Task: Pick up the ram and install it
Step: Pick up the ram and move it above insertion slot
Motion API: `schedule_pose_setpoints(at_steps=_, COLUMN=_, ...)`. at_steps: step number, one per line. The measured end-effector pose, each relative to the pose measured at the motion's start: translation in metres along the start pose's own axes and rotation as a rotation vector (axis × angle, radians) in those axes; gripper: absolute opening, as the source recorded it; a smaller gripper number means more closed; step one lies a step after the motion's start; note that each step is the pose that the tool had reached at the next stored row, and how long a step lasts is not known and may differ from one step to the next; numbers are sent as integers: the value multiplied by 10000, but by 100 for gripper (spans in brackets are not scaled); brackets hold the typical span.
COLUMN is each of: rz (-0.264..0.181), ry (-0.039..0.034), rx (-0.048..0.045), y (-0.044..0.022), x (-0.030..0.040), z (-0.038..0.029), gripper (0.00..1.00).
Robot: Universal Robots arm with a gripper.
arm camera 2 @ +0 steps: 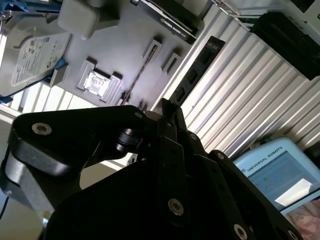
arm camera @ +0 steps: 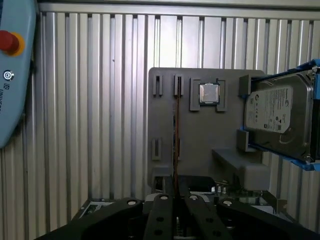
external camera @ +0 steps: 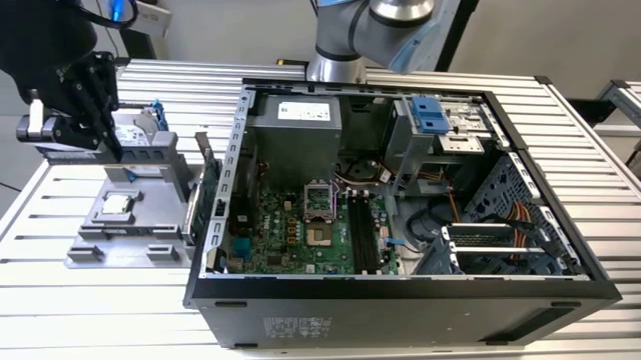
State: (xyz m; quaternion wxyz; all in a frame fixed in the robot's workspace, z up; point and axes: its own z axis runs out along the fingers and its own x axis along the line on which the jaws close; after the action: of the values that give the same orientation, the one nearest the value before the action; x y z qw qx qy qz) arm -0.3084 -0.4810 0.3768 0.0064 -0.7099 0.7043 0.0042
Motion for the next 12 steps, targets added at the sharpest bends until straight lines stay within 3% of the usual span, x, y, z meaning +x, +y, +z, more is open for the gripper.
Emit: schedule_pose_setpoints(at_steps=12, rz=1, ry=2, rx=-7, y=-161, x=-3, z=0, gripper=0)
